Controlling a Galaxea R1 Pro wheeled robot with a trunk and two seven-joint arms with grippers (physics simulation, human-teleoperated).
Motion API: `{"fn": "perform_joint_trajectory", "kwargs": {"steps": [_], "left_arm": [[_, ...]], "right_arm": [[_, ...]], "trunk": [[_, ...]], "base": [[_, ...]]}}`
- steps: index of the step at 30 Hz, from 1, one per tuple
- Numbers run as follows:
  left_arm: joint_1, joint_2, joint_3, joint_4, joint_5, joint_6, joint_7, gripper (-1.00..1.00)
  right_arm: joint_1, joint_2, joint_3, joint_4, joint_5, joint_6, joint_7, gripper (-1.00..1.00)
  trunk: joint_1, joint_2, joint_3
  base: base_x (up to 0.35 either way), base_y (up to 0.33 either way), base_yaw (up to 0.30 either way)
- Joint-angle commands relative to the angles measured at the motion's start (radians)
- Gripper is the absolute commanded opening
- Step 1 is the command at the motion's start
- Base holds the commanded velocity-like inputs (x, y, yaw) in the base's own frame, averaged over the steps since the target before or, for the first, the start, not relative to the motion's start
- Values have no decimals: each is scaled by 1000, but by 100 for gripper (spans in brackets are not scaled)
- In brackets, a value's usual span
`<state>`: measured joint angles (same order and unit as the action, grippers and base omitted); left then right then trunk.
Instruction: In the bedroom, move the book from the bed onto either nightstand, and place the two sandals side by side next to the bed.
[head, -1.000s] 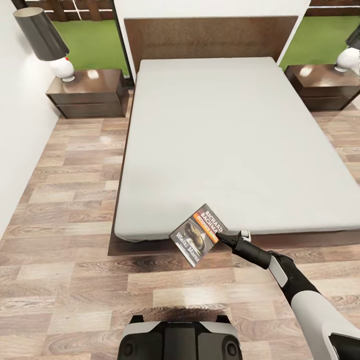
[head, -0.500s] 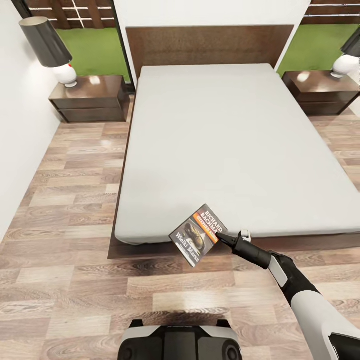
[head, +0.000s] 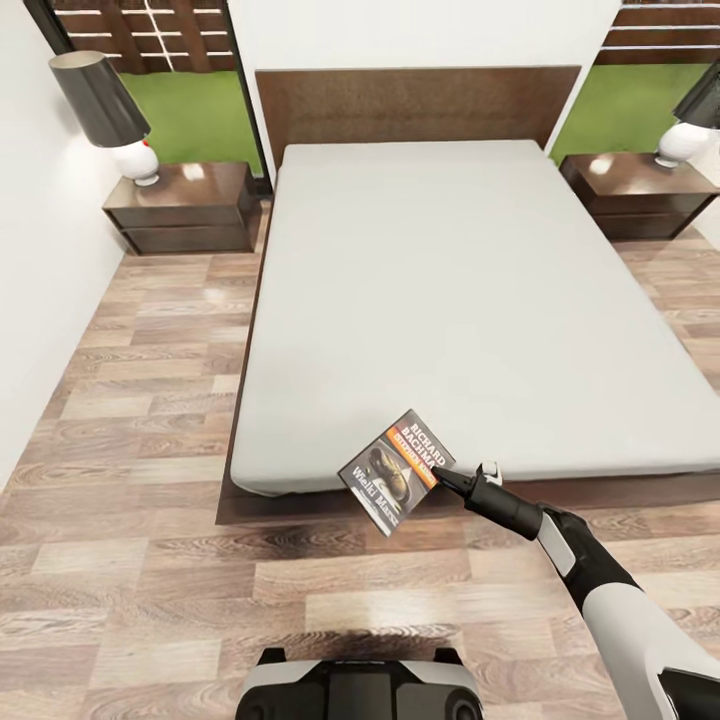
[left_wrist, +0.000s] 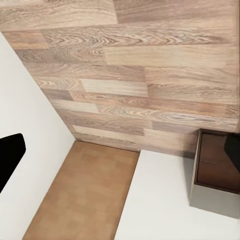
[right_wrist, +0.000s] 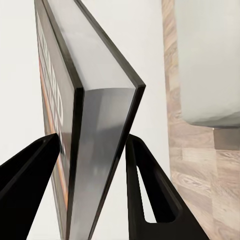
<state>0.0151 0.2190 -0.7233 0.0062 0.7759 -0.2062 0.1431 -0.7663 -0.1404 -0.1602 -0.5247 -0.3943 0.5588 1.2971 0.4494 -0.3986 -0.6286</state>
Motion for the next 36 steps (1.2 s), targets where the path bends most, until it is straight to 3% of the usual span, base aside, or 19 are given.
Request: {"fn": "perform_joint_trajectory", "kwargs": {"steps": [1,14,22,36], "left_arm": [[1,-1,-8,0,5,-3,3,100],[2,-4,-8,0,5,-5,4,100],[2,-1,-7,2,5,-3,5,100],[2,-3,-8,3,4,-2,7,100]], "right_arm": [[0,0,-1,0,-3,9,2,-100],[1,2,1,-1,-3,8,2,-100],[5,2,1,0,-5,-42,1,-100],[8,3,1,2,-8,-64,1,-100]], "trunk": [[1,-1,1],[1,-1,22],[1,-1,34],[1,-1,42]], "base": [[0,0,0],[0,0,0],[0,0,0],[0,0,0]]}}
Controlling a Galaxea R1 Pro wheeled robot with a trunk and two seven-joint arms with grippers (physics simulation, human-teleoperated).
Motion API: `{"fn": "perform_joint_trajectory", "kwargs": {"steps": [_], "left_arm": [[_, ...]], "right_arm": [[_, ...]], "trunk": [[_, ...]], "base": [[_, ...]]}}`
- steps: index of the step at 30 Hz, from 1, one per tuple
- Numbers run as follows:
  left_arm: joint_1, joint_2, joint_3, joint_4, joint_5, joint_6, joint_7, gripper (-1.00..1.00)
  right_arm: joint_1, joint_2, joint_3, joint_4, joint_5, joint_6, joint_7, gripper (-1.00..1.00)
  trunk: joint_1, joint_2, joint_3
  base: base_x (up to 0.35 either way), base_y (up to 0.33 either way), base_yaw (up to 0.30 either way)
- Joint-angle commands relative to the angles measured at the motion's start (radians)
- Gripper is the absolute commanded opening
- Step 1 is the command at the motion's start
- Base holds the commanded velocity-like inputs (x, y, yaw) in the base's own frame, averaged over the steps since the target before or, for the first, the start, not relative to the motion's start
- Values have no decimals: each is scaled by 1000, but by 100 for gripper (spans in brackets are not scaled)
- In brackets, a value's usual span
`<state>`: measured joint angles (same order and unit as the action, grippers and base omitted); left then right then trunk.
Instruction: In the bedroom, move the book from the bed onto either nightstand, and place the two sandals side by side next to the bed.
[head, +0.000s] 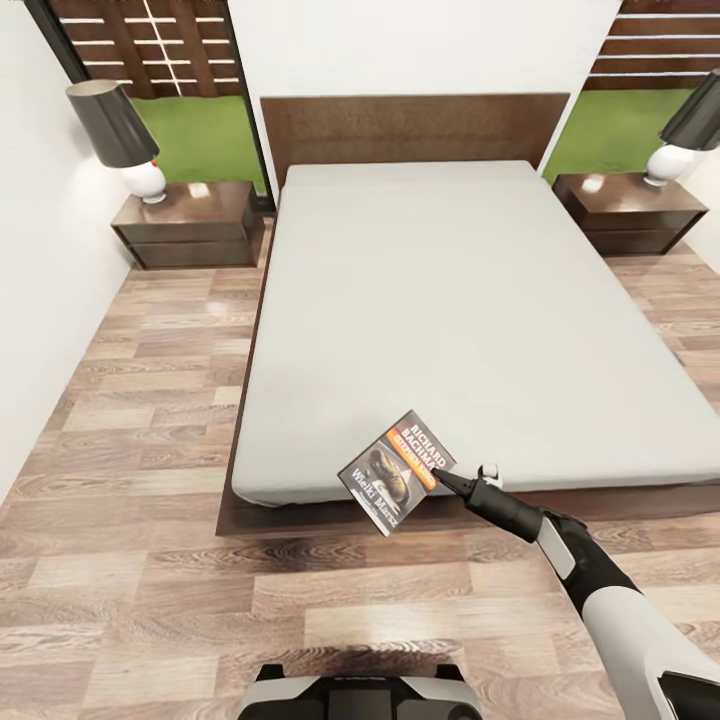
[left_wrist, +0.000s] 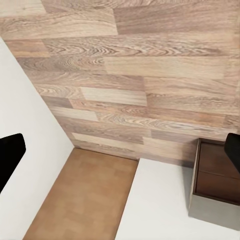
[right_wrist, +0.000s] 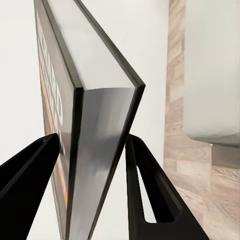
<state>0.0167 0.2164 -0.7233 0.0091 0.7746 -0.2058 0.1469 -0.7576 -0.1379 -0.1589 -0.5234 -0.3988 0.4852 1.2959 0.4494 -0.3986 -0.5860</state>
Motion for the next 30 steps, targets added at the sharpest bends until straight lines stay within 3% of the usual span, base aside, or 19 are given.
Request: {"fn": "perform_joint_trajectory", "kwargs": {"steps": [1,30], "left_arm": [[0,0,-8,0,5,-3,3,100],[0,-1,-9,-1,5,-4,3,100]], "right_arm": [[0,1,-1,0,-3,9,2,-100],[0,15,-1,0,-2,7,2,-100]], "trunk": [[1,-1,0],[1,-1,45]], "base": [[0,0,0],[0,0,0]]}}
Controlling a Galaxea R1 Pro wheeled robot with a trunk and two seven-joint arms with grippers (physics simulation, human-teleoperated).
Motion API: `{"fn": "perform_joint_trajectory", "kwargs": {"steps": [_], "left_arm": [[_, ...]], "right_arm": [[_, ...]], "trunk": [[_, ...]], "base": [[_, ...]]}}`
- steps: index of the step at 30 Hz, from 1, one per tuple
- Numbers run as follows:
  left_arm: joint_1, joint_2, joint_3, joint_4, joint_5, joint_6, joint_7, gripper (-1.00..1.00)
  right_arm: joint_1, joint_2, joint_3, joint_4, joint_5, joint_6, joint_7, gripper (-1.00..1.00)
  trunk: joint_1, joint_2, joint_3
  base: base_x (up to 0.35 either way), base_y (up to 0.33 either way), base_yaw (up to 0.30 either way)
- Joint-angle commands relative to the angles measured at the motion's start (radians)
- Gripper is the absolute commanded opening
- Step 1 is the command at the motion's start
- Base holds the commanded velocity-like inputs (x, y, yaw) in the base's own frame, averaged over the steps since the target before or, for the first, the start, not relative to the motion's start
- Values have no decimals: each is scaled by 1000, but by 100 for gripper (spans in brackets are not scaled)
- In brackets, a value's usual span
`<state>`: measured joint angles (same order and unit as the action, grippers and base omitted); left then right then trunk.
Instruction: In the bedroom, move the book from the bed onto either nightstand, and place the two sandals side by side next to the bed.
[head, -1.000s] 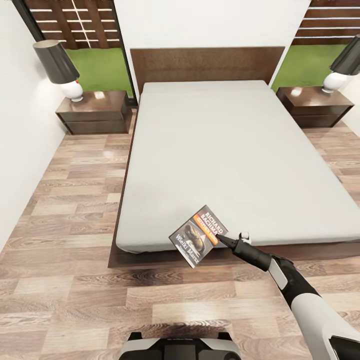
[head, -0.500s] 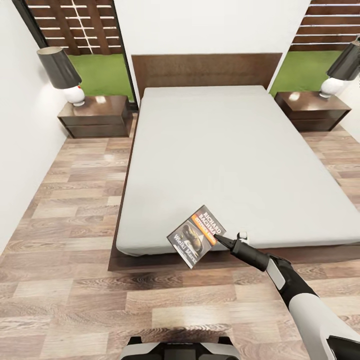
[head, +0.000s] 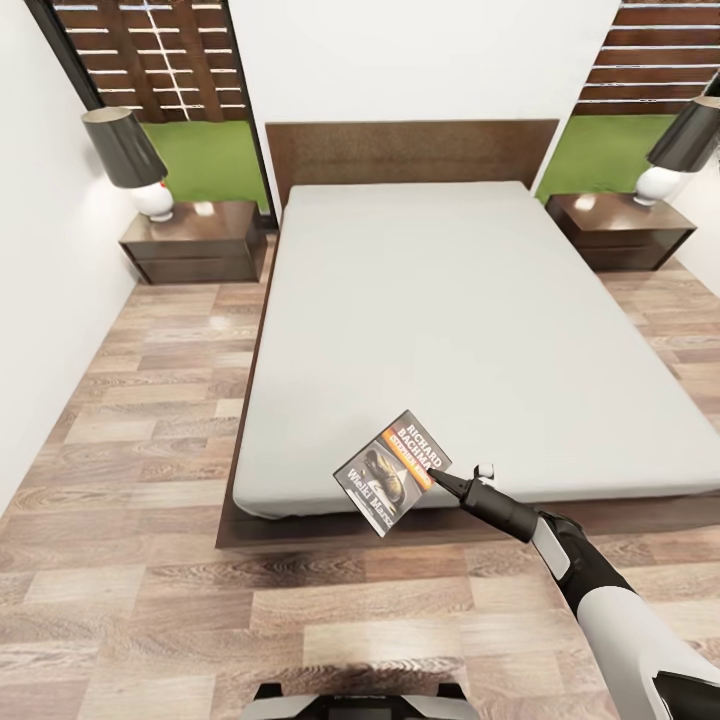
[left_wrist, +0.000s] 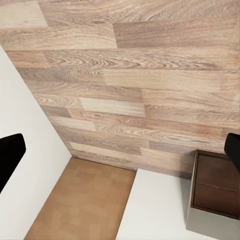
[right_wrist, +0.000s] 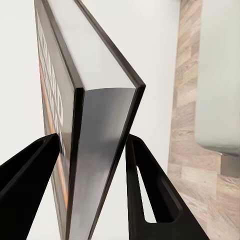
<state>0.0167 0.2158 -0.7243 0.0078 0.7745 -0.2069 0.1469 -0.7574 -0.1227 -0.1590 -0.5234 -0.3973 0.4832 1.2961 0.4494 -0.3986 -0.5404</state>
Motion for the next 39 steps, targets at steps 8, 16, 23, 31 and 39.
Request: {"fn": "perform_joint_trajectory", "kwargs": {"steps": [8,16,23,31,39], "left_arm": [[0,-1,-9,0,5,-3,3,100],[0,0,-8,0,5,-3,3,100],[0,-1,-9,0,5,-3,3,100],[0,-1,-9,0,5,-3,3,100],[0,-1,-9,0,5,-3,2,100]], "right_arm": [[0,0,-1,0,-3,9,3,-100],[0,0,-1,0,-2,9,3,-100],[0,0,-1,0,-2,9,2,-100],[0,2,-1,0,-1,9,2,-100],[0,3,0,0,-1,9,2,-100]], "trunk": [[1,-1,12],[1,-1,24],[1,-1,36],[1,-1,48],[1,-1,61]], "base": [[0,0,0],[0,0,0],[0,0,0],[0,0,0],[0,0,0]]}}
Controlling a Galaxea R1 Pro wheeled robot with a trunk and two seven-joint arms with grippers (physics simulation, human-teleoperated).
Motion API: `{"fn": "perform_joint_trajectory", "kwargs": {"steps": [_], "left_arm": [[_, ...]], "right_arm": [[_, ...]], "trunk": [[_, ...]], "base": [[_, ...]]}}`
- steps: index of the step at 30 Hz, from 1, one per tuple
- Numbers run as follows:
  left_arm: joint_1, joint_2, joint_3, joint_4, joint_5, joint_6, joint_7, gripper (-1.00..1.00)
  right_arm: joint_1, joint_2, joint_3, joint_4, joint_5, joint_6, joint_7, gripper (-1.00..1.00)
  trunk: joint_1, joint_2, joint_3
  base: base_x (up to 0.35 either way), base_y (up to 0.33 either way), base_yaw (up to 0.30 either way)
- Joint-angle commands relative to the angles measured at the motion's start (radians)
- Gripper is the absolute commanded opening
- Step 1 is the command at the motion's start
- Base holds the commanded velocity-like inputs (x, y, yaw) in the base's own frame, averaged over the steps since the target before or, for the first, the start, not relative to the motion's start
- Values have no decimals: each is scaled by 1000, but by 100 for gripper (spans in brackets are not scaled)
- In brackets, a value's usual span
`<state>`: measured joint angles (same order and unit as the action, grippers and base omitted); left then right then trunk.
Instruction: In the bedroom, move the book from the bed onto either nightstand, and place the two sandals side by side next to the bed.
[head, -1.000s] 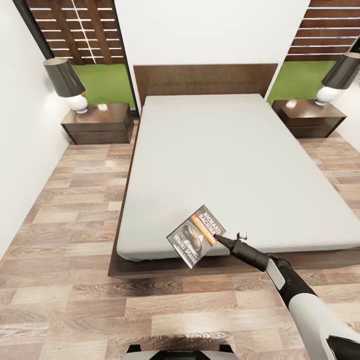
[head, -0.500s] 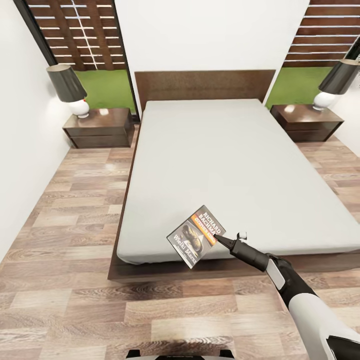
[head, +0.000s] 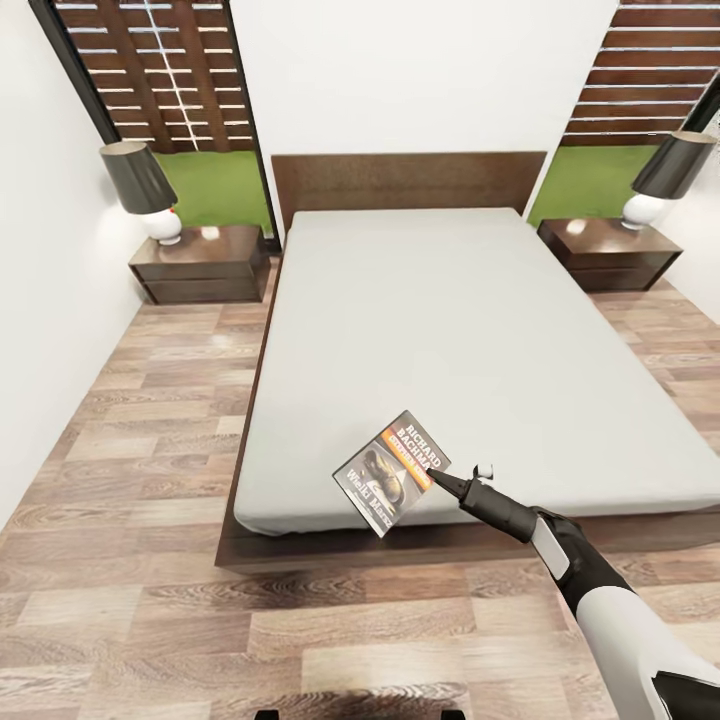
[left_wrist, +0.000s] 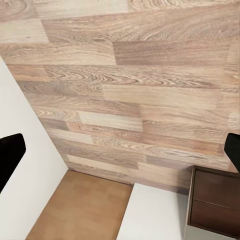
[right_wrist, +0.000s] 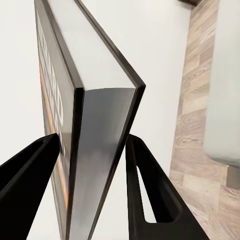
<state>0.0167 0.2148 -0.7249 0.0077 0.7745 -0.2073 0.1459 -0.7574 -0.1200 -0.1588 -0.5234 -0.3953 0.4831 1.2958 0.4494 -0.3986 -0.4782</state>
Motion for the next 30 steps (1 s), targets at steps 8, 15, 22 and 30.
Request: {"fn": "perform_joint_trajectory", "kwargs": {"steps": [8,15,22,30], "left_arm": [[0,0,-8,0,5,-3,3,100],[0,0,-8,0,5,-4,3,100],[0,0,-8,0,5,-4,3,100],[0,-4,-8,-1,5,-3,3,100]], "right_arm": [[0,-1,-1,0,-2,9,2,-100],[0,0,1,0,0,9,1,-100],[0,15,0,0,4,9,1,-100],[0,22,3,1,5,9,0,-100]], "trunk": [[1,-1,12],[1,-1,23],[1,-1,34],[1,-1,47]], "base": [[0,0,0],[0,0,0],[0,0,0],[0,0,0]]}}
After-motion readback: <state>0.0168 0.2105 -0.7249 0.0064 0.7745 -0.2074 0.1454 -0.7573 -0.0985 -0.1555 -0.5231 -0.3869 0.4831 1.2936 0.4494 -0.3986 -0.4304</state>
